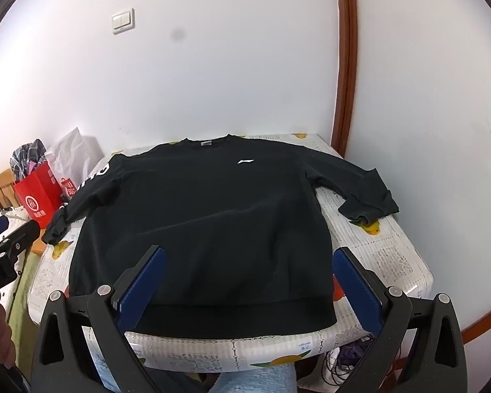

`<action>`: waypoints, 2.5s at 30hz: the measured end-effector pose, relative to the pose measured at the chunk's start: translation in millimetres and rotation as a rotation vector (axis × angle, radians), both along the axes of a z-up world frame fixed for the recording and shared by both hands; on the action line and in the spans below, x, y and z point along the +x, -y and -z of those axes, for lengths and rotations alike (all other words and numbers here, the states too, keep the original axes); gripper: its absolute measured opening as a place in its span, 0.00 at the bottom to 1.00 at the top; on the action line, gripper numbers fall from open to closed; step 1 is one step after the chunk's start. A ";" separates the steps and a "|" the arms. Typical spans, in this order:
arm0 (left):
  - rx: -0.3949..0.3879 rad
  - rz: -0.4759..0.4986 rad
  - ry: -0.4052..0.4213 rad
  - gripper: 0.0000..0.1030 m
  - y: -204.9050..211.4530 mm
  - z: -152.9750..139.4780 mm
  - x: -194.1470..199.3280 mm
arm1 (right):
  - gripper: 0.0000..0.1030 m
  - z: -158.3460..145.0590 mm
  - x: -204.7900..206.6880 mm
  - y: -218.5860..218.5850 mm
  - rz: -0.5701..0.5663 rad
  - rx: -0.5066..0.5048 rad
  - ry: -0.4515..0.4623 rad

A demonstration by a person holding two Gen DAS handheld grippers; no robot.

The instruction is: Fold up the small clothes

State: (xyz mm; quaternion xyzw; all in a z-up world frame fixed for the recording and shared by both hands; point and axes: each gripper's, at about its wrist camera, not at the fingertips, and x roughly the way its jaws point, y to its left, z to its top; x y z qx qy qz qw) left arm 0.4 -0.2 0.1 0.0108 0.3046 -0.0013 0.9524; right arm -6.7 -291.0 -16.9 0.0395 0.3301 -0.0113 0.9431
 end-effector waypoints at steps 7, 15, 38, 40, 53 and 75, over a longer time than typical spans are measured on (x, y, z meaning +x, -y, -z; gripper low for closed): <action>-0.012 -0.001 0.011 1.00 -0.3 0.4 1.1 | 0.97 -2.5 -4.2 -3.0 -0.001 -0.006 0.013; -0.015 0.000 0.013 1.00 1.0 3.1 -4.3 | 0.97 -3.2 -3.5 -4.7 0.000 -0.014 0.012; -0.026 -0.003 0.015 1.00 0.0 4.6 -6.7 | 0.97 -4.9 -5.7 -8.8 -0.002 -0.016 0.017; -0.028 -0.003 0.014 1.00 -1.0 4.0 -6.7 | 0.97 -5.8 -6.2 -8.1 0.002 -0.014 0.021; -0.029 -0.004 0.017 1.00 2.2 1.9 -8.8 | 0.97 -7.9 -10.0 -8.6 0.006 -0.008 0.031; -0.030 -0.005 0.018 1.00 4.5 1.3 -9.7 | 0.97 -8.4 -9.8 -6.1 0.019 0.000 0.027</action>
